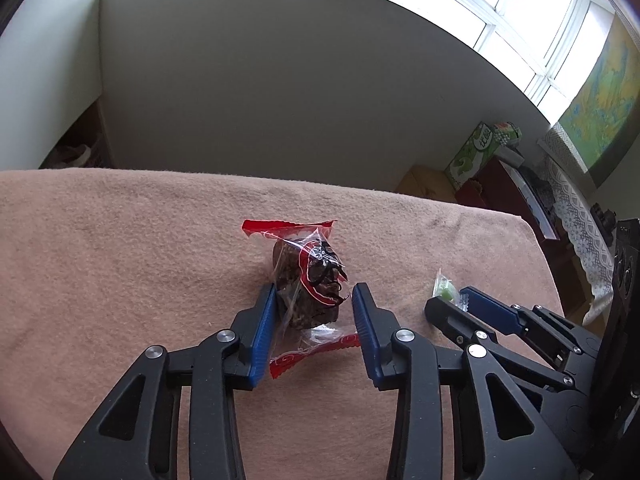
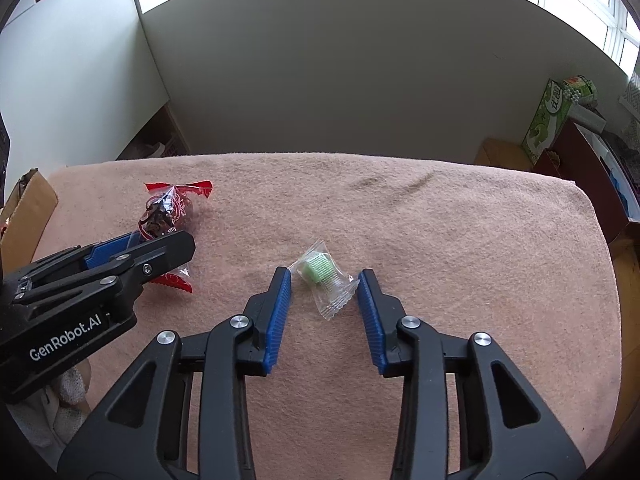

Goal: Organize snacks
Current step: 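Close the left tool on the red-wrapped candy while the right tool closes on the green candy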

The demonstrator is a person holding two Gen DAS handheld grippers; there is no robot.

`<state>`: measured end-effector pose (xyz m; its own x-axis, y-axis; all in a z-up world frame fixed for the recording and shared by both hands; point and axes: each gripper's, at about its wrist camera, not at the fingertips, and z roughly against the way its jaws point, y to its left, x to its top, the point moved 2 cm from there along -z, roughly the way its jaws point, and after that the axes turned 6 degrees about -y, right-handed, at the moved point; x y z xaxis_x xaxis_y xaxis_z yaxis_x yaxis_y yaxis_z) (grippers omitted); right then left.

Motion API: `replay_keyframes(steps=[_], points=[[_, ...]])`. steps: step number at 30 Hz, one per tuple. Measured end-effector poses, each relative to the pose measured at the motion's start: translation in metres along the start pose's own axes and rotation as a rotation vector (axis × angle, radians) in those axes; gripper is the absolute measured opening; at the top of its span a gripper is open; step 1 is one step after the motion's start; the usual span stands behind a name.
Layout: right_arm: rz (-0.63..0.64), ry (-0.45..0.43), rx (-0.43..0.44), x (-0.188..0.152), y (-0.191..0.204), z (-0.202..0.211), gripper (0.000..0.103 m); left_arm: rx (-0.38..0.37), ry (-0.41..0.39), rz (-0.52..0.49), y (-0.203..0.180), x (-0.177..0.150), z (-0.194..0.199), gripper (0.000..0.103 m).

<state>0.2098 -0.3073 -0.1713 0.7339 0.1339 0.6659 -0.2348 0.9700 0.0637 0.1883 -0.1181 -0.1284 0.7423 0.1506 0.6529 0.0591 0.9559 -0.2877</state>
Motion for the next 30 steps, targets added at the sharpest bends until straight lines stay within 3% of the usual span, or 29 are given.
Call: replay_keyframes(steps=[2,10,13,19,22,25,28,30], points=[[-0.017,-0.001,0.003,0.000,-0.003,-0.001,0.019,0.000,-0.001,-0.004,0.001,0.000,0.000,0.035],[-0.021,0.004,0.043,0.003,-0.007,-0.004,0.018,0.003,-0.001,0.005,0.005,0.001,0.001,0.034],[0.002,-0.001,0.058,0.003,-0.003,-0.004,0.035,0.009,0.001,-0.001,0.002,0.000,0.000,0.035],[0.008,-0.022,0.038,0.004,0.000,-0.004,0.036,0.007,0.004,0.004,0.001,0.001,-0.001,0.038],[0.000,-0.020,0.031,0.009,0.000,-0.010,0.045,0.006,0.005,0.013,0.003,0.001,-0.002,0.041],[0.015,-0.019,0.015,0.014,0.005,-0.016,0.046,0.007,0.003,0.014,0.003,0.003,-0.003,0.050],[0.031,-0.015,-0.004,0.017,0.008,-0.021,0.046,0.015,-0.003,0.005,0.001,0.003,-0.005,0.053],[0.033,-0.017,-0.002,0.017,0.010,-0.022,0.039,0.020,-0.009,-0.004,-0.001,0.002,-0.005,0.053]])
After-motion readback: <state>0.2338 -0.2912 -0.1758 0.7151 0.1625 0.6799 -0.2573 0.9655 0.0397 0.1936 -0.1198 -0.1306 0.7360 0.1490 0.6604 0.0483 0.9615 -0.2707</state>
